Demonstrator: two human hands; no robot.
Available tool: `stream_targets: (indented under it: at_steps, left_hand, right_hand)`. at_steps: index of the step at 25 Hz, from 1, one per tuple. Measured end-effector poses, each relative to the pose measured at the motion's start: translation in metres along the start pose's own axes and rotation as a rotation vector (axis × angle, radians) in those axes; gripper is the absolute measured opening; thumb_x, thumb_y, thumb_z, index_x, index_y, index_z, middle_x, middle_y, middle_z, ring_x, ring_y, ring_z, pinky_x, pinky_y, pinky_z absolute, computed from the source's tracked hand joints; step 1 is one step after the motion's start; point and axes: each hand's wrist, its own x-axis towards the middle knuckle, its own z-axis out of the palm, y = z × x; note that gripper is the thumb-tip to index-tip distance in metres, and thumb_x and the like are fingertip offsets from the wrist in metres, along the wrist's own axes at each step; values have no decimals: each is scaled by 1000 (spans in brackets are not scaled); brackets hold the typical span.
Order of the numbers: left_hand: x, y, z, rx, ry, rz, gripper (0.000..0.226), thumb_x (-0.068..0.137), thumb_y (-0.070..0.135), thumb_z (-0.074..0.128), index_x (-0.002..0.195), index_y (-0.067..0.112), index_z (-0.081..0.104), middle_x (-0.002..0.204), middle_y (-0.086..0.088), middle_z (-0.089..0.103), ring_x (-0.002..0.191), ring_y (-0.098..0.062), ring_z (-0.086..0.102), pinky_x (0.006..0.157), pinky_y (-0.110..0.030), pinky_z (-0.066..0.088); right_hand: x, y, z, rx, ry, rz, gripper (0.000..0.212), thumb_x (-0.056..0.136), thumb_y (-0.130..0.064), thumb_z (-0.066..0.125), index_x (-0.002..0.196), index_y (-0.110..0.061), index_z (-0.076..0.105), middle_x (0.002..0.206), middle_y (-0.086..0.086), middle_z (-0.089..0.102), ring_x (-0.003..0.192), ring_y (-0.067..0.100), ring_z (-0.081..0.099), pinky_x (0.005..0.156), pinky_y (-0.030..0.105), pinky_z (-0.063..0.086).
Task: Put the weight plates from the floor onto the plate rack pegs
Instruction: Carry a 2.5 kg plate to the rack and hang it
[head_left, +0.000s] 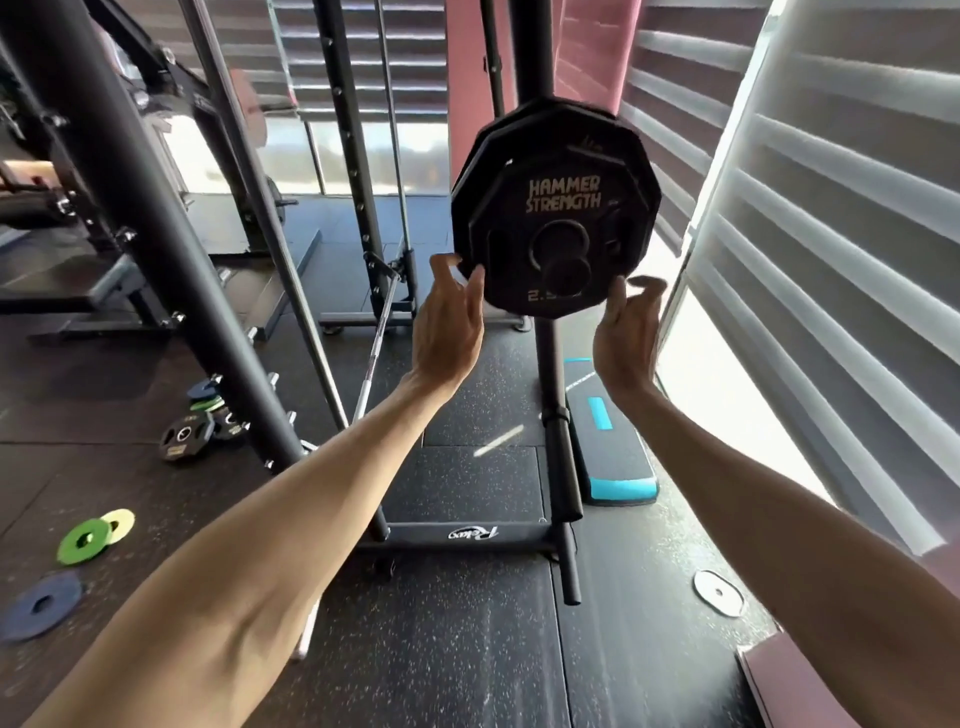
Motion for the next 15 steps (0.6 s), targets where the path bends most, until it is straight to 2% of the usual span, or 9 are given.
stream_targets:
  at_steps: [1, 4, 6, 8, 10, 12, 15]
  left_hand:
    - [-12, -7, -3, 48, -15, -20, 32, 107, 31, 38, 120, 2, 39, 68, 7, 52, 53, -3, 48, 51, -12, 43]
    - [-55, -44, -14, 268, -165, -146, 25, 106, 24, 37, 113, 3, 48, 88, -11, 65, 68, -17, 56, 64, -36, 55]
    - [-85, -71, -34, 414, -332, -328, 24, 104, 20, 37, 110, 3, 53, 95, -19, 68, 80, -31, 64, 68, -37, 49]
    - [-115, -97, -72, 514, -469, -506, 26, 102, 21, 39, 111, 4, 57, 103, -21, 69, 96, -38, 67, 74, -38, 48]
    - [-150, -130, -116, 558, -590, -645, 27, 100, 21, 41, 111, 4, 59, 112, -23, 68, 104, -40, 65, 82, -39, 49]
    - [-191, -167, -169, 559, -675, -820, 27, 99, 24, 40, 108, 6, 58, 111, -20, 69, 97, -36, 69, 81, -38, 53]
    - [-262, -220, -262, 492, -674, -1125, 27, 96, 32, 38, 95, 12, 55, 89, -13, 72, 63, -27, 73, 70, -44, 62]
  right_hand:
    - [-15, 9, 6, -34, -60, 40, 32, 105, -34, 38, 115, -4, 44, 101, 16, 57, 77, 23, 52, 65, 30, 33]
    - [-63, 22, 36, -166, -350, 63, 22, 104, -24, 39, 107, -6, 49, 94, 16, 62, 79, 30, 58, 64, 36, 39]
    - [-96, 23, 67, -253, -629, 63, 20, 102, -20, 42, 105, -4, 55, 96, 19, 67, 85, 34, 63, 66, 36, 43]
    - [-137, 14, 103, -292, -916, 66, 22, 98, -22, 45, 103, -6, 58, 96, 20, 69, 86, 36, 66, 72, 37, 50]
    - [-184, -1, 139, -308, -1144, 66, 23, 94, -27, 45, 100, -9, 58, 93, 22, 70, 85, 39, 69, 77, 48, 58]
    - [-234, -23, 175, -337, -1319, -11, 22, 95, -24, 45, 100, -8, 59, 95, 23, 71, 87, 40, 70, 80, 49, 58]
    - [-318, -69, 231, -385, -1541, -210, 19, 96, -19, 47, 83, -10, 58, 93, 20, 70, 95, 38, 68, 78, 37, 52]
